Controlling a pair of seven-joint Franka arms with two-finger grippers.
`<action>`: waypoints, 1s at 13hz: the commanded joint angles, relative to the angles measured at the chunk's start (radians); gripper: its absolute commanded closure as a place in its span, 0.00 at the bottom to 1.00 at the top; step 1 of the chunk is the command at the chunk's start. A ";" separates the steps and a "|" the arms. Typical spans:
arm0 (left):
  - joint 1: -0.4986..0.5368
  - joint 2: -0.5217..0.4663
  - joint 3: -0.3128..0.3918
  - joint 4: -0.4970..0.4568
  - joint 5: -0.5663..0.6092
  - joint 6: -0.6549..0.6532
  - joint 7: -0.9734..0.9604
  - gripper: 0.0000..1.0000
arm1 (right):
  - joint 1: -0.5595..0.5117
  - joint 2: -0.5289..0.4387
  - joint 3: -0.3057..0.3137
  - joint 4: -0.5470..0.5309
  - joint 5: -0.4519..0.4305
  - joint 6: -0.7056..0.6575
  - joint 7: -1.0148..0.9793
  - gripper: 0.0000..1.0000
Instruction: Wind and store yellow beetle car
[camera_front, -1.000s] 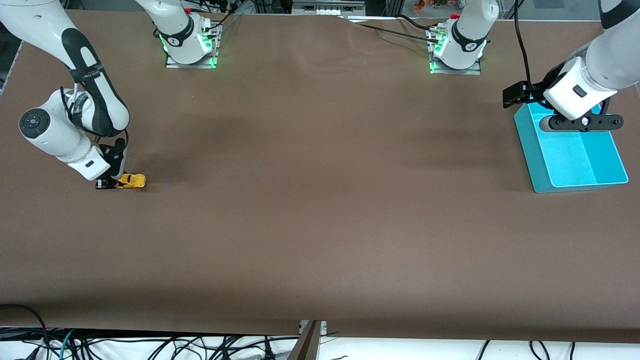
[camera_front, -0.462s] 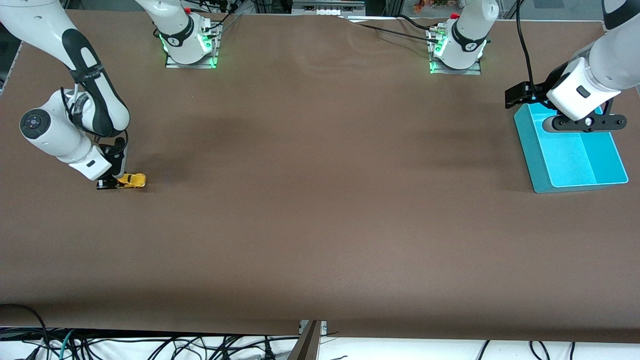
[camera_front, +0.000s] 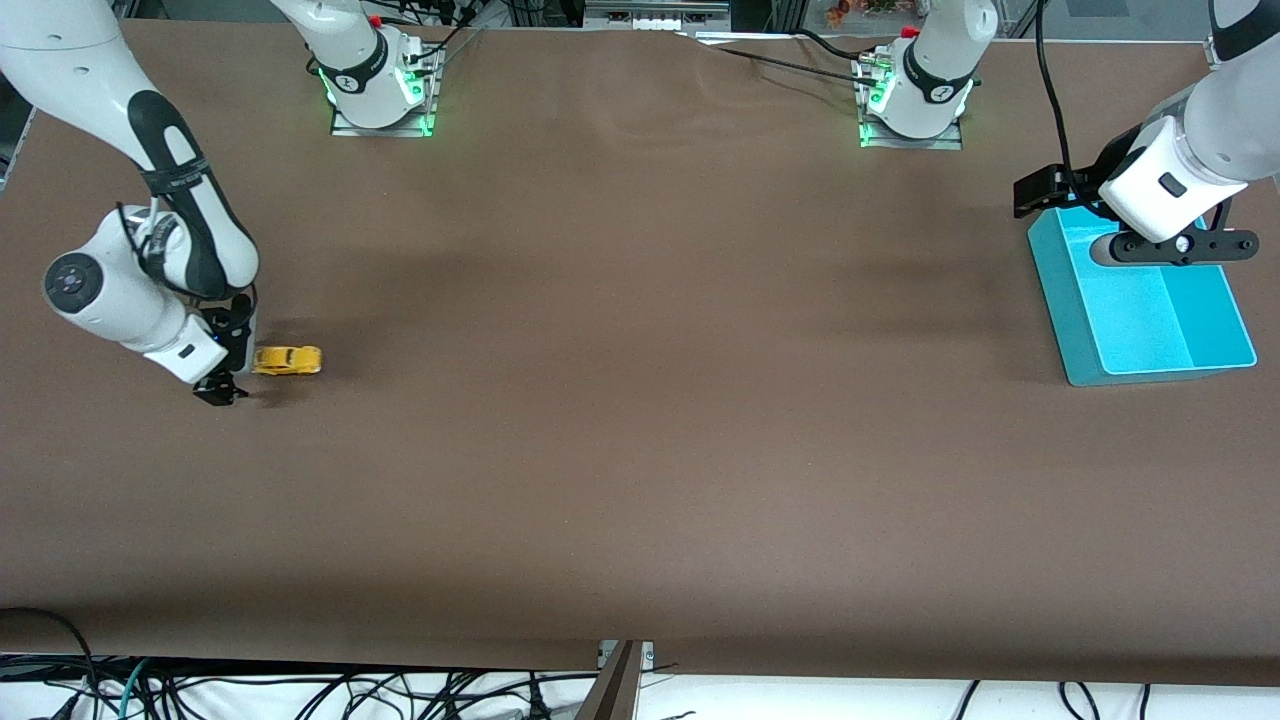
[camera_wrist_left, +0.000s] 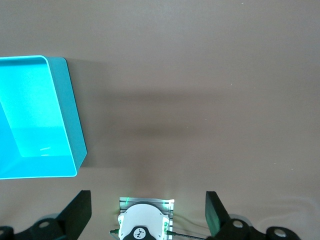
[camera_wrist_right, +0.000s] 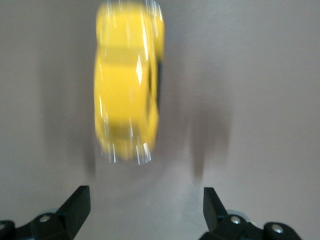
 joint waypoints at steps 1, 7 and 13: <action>0.008 -0.002 -0.005 -0.001 0.019 -0.004 0.014 0.00 | -0.008 -0.010 0.018 0.099 0.010 -0.136 0.000 0.00; 0.007 -0.002 -0.005 -0.001 0.019 -0.004 0.014 0.00 | 0.010 -0.095 0.022 0.117 0.013 -0.188 0.136 0.00; 0.007 0.000 -0.005 -0.001 0.019 -0.004 0.012 0.00 | 0.013 -0.124 0.106 0.430 0.010 -0.612 0.620 0.00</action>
